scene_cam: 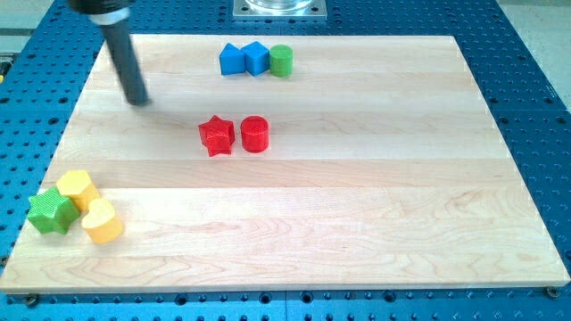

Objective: Push the green star closely to the blue blocks

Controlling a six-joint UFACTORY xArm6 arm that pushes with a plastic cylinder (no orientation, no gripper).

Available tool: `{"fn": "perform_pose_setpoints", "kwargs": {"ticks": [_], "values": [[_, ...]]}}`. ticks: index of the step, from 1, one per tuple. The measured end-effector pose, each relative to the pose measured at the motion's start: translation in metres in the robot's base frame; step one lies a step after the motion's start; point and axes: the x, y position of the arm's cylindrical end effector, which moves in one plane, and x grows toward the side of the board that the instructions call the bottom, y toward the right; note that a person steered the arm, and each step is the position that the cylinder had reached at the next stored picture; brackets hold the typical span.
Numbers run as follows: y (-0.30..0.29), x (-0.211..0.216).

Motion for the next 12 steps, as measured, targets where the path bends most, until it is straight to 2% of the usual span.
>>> {"fn": "perform_pose_setpoints", "kwargs": {"ticks": [1, 2, 4, 5, 6, 7, 8, 9, 10, 11, 12], "values": [[-0.055, 0.024], [-0.07, 0.038], [-0.07, 0.189], [-0.069, 0.196], [-0.069, 0.221], [-0.064, 0.27], [-0.032, 0.27], [0.0, 0.251], [-0.022, 0.23], [-0.023, 0.244], [-0.063, 0.257]]}}
